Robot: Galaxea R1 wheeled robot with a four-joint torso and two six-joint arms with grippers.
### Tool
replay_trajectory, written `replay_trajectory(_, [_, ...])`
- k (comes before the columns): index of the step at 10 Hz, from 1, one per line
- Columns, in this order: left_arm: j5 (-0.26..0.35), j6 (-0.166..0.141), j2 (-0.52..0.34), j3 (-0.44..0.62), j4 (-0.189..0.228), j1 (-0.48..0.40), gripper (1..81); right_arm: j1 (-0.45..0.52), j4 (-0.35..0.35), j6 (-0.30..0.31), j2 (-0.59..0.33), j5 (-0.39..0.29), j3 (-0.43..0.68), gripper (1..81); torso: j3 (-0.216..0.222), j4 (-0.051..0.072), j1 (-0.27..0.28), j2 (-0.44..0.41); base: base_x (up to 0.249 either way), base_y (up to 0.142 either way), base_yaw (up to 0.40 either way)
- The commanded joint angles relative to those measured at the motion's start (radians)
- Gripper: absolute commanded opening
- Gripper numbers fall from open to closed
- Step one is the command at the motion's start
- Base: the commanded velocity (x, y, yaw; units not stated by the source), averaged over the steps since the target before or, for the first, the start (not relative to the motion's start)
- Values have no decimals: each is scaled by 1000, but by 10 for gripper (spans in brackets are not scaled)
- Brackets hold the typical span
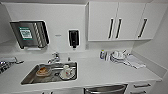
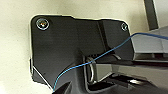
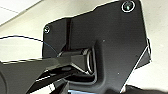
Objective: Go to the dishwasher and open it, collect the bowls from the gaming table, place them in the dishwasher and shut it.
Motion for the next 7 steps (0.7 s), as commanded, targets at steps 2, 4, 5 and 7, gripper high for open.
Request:
replay_trajectory(2, [55,-6,-224,243,0,-50,811,23,1,40,-258,-58,380,811,0,0,0,0,0,0,0])
replay_trajectory(4, [6,-6,-280,294,0,-50,811,29,-4,43,-378,-58,534,811,0,0,0,0,0,0,0])
replay_trajectory(5, [-17,-6,-315,335,0,-51,811,35,-5,43,-422,-55,590,811,0,0,64,-100,0,0,0])
replay_trajectory(7, [-60,-6,-422,461,4,-56,811,57,-11,40,-498,-53,696,811,-94,0,70,-109,0,0,0])
